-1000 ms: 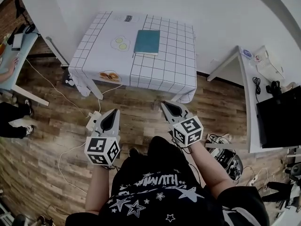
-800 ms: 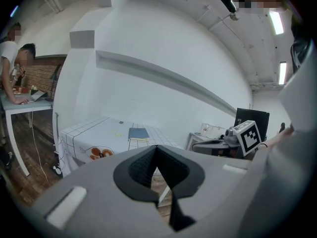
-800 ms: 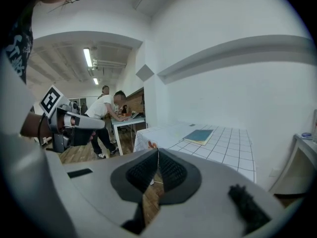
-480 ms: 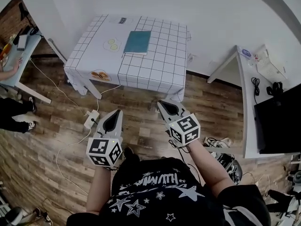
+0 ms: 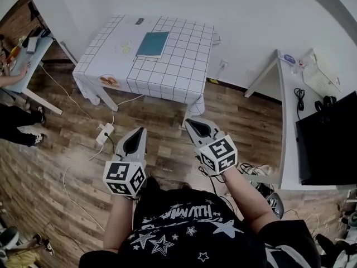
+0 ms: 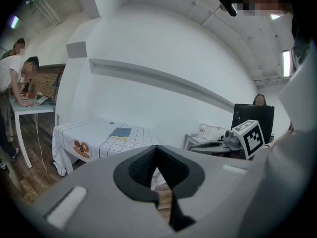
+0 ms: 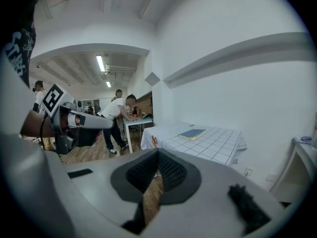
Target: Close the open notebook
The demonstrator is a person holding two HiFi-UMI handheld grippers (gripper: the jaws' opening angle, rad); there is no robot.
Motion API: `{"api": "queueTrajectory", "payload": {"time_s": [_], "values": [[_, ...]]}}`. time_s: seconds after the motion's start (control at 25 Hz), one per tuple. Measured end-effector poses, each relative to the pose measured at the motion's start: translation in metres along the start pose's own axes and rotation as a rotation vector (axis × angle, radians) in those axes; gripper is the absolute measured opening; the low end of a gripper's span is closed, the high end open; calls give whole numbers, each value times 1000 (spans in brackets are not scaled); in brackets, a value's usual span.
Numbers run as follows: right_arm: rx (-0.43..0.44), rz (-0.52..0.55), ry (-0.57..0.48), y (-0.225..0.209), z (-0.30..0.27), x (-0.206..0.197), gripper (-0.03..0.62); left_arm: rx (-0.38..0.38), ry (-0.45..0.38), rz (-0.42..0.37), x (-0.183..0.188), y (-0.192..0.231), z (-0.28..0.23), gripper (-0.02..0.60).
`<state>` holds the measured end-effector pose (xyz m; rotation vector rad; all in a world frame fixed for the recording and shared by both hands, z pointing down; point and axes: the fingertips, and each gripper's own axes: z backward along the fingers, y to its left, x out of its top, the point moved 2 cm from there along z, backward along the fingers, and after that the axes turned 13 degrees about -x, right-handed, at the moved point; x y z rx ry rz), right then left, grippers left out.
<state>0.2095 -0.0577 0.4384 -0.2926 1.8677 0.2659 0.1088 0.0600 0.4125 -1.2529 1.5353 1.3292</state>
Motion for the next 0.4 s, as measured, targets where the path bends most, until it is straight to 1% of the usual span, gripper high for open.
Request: {"api": "queueTrajectory", "payload": {"time_s": [0.2, 0.4], "values": [[10, 6, 6, -16, 35, -14, 14, 20, -8, 1, -10, -36, -3, 9], [3, 0, -1, -35, 62, -25, 14, 22, 3, -5, -23, -68, -9, 9]]}}
